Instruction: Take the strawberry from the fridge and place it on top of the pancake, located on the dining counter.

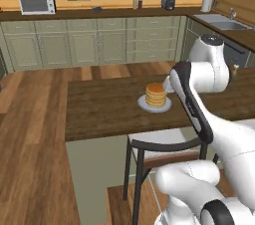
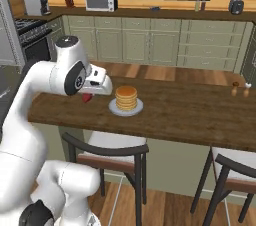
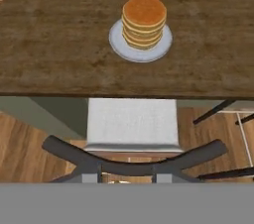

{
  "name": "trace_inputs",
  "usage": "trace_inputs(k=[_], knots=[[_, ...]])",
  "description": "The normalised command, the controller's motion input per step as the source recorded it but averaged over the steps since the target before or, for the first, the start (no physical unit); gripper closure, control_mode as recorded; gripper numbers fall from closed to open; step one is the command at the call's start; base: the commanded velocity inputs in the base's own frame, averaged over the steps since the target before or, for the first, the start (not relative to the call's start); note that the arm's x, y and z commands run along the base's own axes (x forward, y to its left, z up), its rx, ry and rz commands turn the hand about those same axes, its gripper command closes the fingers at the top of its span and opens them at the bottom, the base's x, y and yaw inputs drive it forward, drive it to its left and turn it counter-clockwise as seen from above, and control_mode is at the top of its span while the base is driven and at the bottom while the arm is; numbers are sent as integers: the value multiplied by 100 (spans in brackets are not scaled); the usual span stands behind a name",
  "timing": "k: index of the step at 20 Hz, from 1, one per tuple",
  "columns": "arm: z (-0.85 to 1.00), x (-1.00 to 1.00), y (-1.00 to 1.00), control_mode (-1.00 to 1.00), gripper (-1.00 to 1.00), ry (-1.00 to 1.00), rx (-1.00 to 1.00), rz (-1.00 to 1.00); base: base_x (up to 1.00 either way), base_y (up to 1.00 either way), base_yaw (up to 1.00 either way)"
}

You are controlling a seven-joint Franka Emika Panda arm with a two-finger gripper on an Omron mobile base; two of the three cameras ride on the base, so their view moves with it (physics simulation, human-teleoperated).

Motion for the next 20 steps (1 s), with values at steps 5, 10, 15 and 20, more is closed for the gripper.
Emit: trace_inputs(k=[5, 10, 15, 20], knots=[[-19, 100, -13, -100, 100, 1, -1, -1, 0, 0, 0], [-1, 100, 0, -100, 100, 0, -5, -2, 0, 0, 0], [-28, 100, -19, -100, 100, -3, 0, -1, 0, 0, 0], [-34, 100, -22, -100, 100, 0, 4, -1, 0, 0, 0]])
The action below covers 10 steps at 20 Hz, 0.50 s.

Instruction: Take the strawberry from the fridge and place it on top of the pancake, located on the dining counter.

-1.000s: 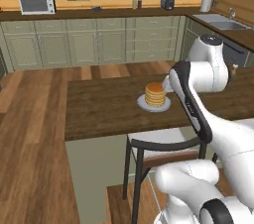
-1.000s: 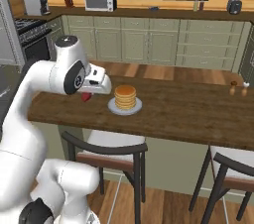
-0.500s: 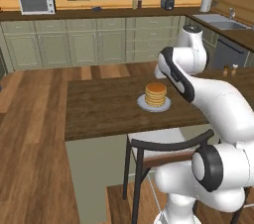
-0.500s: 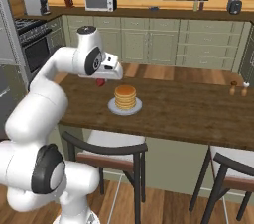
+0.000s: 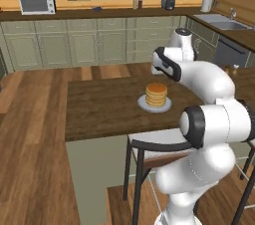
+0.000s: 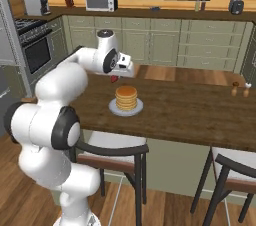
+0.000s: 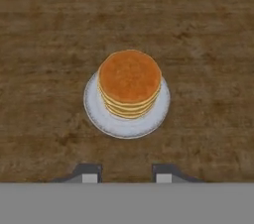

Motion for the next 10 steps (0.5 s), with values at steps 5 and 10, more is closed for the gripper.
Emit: trace_inputs(k=[5, 10], knots=[[-24, 100, 7, -100, 100, 13, -3, -9, 0, 0, 0], [-48, 85, 2, -100, 100, 5, -2, -8, 0, 0, 0]])
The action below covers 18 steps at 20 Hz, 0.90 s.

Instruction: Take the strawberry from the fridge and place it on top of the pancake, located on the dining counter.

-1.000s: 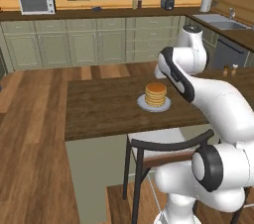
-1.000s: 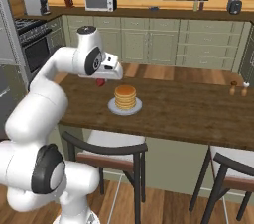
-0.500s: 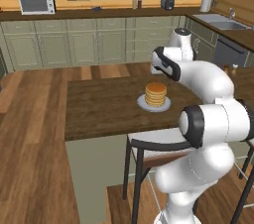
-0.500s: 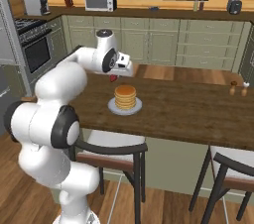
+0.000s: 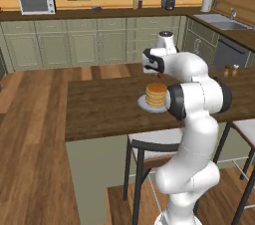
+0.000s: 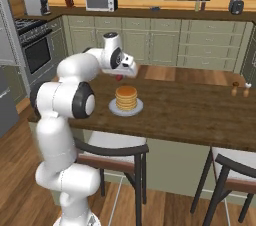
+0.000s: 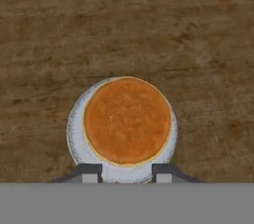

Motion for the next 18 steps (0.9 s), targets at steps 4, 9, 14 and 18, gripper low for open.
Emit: trace_inputs(k=[4, 9, 14, 18], knots=[[-46, 60, -9, -100, 100, 12, 0, -3, 0, 0, 0], [-30, 25, -20, -100, 100, 10, 3, 0, 0, 0, 0], [-26, 19, -9, -100, 100, 0, 1, -1, 0, 0, 0], [-45, -19, 0, -100, 100, 3, 0, 0, 0, 0, 0]])
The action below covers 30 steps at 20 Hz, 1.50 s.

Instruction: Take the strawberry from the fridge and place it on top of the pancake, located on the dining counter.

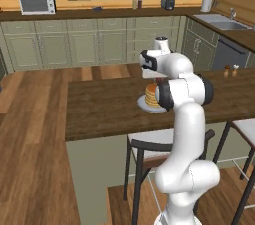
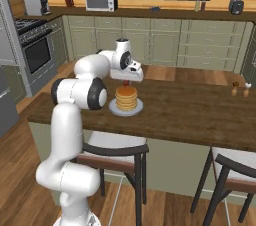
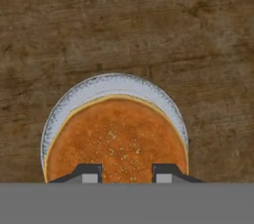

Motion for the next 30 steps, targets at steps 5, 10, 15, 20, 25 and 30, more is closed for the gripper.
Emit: trace_inputs(k=[5, 10, 15, 20, 25, 30], knots=[[-43, -12, 0, -100, 100, 2, 0, 0, 0, 0, 0], [-17, 0, 0, -100, 100, 0, 0, 0, 0, 0, 0], [-5, 0, 0, -100, -100, 0, 0, 0, 0, 0, 0], [-2, 0, 0, -100, -100, 0, 0, 0, 0, 0, 0], [0, 0, 0, -100, -100, 0, 0, 0, 0, 0, 0], [0, 0, 3, -100, -100, 0, 0, 0, 0, 0, 0]])
